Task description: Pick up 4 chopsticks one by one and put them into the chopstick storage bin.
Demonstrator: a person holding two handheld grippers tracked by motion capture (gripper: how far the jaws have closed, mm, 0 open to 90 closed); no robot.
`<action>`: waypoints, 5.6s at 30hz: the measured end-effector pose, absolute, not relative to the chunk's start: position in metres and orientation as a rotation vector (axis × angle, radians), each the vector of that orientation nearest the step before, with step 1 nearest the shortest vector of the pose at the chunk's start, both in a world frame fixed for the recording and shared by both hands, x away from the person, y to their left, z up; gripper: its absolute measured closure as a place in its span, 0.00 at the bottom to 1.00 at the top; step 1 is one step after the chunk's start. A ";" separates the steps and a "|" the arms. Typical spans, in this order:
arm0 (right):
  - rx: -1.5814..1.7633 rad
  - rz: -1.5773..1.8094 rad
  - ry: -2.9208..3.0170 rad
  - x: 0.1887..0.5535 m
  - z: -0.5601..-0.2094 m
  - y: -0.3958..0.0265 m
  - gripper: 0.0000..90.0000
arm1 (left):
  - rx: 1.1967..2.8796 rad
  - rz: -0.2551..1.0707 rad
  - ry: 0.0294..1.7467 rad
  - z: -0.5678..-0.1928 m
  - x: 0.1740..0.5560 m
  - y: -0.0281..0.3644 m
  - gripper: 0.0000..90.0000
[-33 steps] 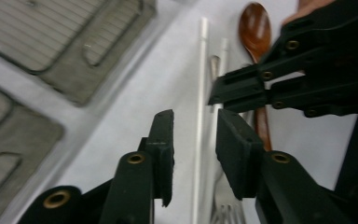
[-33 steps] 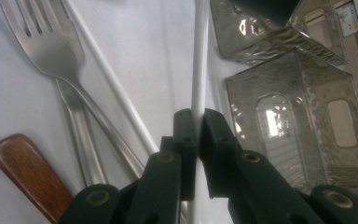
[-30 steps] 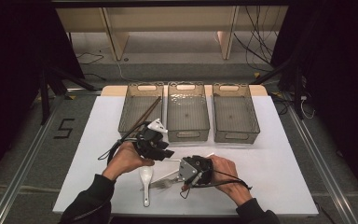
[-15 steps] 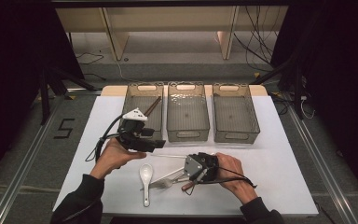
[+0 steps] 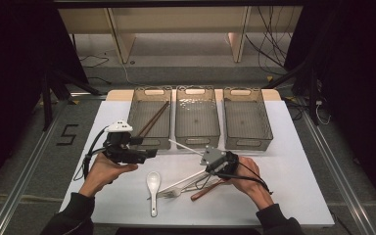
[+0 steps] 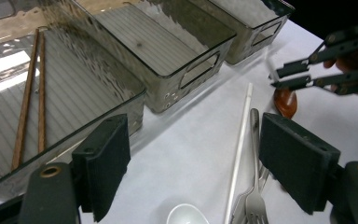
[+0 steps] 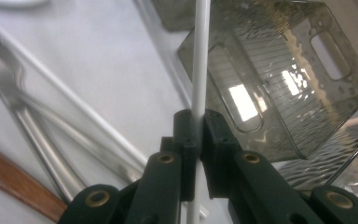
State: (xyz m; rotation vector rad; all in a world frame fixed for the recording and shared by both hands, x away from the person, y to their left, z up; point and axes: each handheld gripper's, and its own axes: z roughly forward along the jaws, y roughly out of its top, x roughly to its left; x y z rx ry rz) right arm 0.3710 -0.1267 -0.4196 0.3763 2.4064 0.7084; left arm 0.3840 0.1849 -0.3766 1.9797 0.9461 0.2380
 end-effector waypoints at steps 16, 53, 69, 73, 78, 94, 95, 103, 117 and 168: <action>0.802 1.047 2.444 0.414 -0.379 -0.116 0.95 | 1.944 0.248 0.970 -0.413 0.360 0.196 0.23; 1.069 1.228 2.413 0.498 -0.348 -0.028 0.95 | 1.935 0.325 1.001 -0.443 0.329 0.213 0.22; 1.123 1.212 2.398 0.525 -0.346 0.003 0.95 | 1.943 0.324 0.986 -0.443 0.326 0.213 0.22; 1.147 1.217 2.389 0.530 -0.350 0.006 0.95 | 1.939 0.322 0.987 -0.444 0.326 0.212 0.22; 1.163 1.217 2.385 0.533 -0.354 0.009 0.95 | 1.942 0.319 0.988 -0.444 0.327 0.213 0.22; 1.219 1.163 2.415 0.537 -0.379 0.018 0.93 | 1.945 0.313 0.992 -0.446 0.328 0.212 0.22; 1.224 1.161 2.415 0.537 -0.381 0.018 0.92 | 1.947 0.313 0.991 -0.446 0.328 0.212 0.22; 1.245 1.162 2.429 0.536 -0.384 0.010 0.79 | 1.938 0.312 1.001 -0.447 0.328 0.212 0.22; 1.117 1.250 2.424 0.503 -0.361 -0.051 0.51 | 1.989 0.290 1.025 -0.442 0.334 0.205 0.22; 1.095 1.229 2.390 0.370 -0.406 -0.197 0.36 | 2.631 0.140 0.785 -0.455 0.395 0.048 0.67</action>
